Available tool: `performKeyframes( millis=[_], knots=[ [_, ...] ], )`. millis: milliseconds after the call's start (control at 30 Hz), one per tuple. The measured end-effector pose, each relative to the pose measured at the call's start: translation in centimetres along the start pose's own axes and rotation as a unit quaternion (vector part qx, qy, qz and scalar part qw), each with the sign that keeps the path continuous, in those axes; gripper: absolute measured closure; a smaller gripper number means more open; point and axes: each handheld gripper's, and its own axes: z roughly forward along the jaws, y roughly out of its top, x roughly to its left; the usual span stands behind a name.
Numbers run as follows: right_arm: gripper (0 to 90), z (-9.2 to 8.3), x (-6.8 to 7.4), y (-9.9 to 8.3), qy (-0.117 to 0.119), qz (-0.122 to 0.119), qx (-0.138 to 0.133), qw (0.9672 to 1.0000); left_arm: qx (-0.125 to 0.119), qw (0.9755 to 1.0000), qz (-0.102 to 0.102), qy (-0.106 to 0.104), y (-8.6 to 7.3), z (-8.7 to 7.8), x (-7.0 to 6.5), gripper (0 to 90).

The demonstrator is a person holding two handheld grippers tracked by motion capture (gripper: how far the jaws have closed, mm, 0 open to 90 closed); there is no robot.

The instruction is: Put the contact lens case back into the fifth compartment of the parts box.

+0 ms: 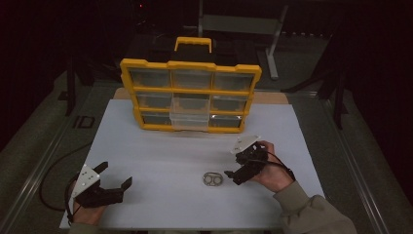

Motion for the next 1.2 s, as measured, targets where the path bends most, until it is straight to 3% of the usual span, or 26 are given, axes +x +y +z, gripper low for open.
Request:
performKeyframes(
  millis=[367,1200],
  knots=[
    [7.3,1.9,0.2,0.3,0.036,-0.03,0.016,0.9988,0.001,1.0,0.002,-0.001,0.0,0.0,-0.1,0.1],
    [7.3,4.6,0.6,0.7,0.063,-0.049,0.059,0.9951,0.002,1.0,0.003,-0.003,0.0,0.1,-0.1,0.1]
  ],
)
